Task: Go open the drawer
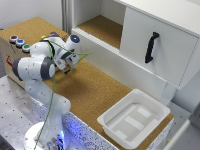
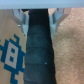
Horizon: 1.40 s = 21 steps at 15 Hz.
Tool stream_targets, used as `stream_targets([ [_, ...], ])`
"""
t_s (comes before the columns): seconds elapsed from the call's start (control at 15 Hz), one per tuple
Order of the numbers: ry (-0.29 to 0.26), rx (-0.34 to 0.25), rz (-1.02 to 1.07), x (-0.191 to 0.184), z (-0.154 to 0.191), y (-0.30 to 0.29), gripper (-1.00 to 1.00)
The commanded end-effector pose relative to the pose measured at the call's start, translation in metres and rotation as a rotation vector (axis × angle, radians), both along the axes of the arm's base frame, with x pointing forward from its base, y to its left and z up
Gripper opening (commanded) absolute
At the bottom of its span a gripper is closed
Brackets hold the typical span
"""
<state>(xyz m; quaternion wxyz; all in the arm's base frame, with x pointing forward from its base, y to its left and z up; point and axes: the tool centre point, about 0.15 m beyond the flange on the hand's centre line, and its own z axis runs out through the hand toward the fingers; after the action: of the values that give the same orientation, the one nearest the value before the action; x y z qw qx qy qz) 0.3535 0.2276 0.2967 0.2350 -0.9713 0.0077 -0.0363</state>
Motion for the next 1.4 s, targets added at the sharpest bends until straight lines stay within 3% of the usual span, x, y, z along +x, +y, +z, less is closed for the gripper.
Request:
stream_targets([
  [0.0, 0.028, -0.026, 0.024, 0.020, -0.056, -0.068, -1.00],
  [0.2, 0.036, -0.065, 0.021, 0.022, -0.051, -0.089, -1.00],
  [0.27, 0.035, -0.085, 0.025, 0.019, -0.048, -0.089, 1.00],
  [0.93, -0.090, -0.087, -0.061, -0.018, -0.010, -0.094, 1.00],
  [1.13, -0.160, -0.147, -0.097, -0.023, 0.015, -0.099, 1.00],
  [1.33, -0.236, -0.246, -0.113, -0.031, 0.061, -0.102, 1.00],
])
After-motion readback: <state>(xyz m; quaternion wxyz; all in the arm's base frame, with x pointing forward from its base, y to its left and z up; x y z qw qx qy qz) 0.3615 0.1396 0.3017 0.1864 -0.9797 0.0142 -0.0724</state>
